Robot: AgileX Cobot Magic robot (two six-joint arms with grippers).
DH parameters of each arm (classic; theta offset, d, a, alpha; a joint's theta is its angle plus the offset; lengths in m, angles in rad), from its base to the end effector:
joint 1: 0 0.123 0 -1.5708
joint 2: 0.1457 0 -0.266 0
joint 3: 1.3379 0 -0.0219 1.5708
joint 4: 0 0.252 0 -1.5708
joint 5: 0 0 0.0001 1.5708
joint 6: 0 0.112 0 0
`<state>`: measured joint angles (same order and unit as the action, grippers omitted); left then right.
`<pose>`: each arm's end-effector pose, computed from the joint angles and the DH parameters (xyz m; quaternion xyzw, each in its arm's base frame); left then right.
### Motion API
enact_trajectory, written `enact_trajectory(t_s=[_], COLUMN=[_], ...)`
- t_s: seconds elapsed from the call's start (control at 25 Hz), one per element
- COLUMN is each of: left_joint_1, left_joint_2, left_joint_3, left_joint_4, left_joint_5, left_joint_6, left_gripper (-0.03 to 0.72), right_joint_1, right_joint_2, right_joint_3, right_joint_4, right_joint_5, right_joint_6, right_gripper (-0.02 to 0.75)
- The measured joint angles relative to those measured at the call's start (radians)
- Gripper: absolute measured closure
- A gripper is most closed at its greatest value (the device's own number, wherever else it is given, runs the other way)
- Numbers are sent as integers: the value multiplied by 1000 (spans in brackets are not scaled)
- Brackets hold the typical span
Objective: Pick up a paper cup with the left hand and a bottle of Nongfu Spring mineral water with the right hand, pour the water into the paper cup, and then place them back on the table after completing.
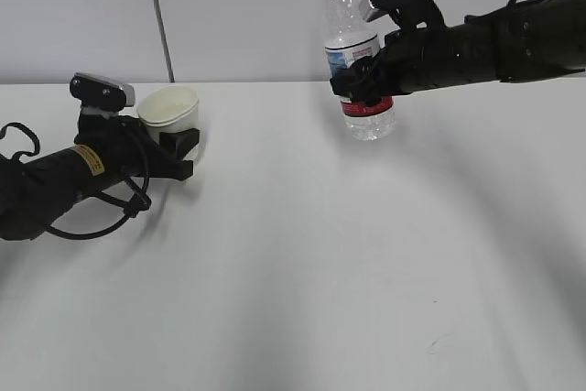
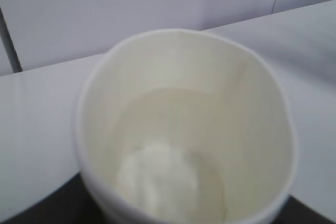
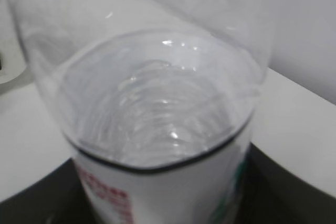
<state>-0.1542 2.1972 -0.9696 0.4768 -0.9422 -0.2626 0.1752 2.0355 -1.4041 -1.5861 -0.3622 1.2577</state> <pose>0.4000 -0.1042 0.0673 0.1874 0.7630 -0.1859 0.5901 0.4547 0.1207 0.1745 -0.2995 0.8091 0.1196 0.4912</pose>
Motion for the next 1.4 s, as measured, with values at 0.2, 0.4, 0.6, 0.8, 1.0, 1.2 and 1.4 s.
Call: enact_trajectory(t_s=[0.2,0.4,0.6,0.8,1.0,1.2,1.4], left_joint_1=[0,0,0,0,0,0,0], left_joint_2=[22,53,64,65,65,65,65], left_joint_3=[0,-2,-14,-17,-17,-17,-17], left_joint_4=[-6,-10,-11,-11,-11,-11,-14], left_joint_5=[-5,-18,-31,-31,-31,-31,-31], left_joint_6=[2,2,2,2,2,2,2], left_gripper=[314,314,314,314,316,316,316], right_joint_1=[0,0,-2,-13,-53,-86,-101], right_joint_2=[8,16,17,51,106,118,150], right_joint_3=[0,0,0,-2,-2,-2,21], right_joint_4=[23,40,70,143,191,256,347], right_joint_5=[-2,-5,-5,-34,-126,-170,-241], right_joint_6=[-2,-19,-55,-93,-128,-197,-317], right_gripper=[289,289,289,289,289,289,289])
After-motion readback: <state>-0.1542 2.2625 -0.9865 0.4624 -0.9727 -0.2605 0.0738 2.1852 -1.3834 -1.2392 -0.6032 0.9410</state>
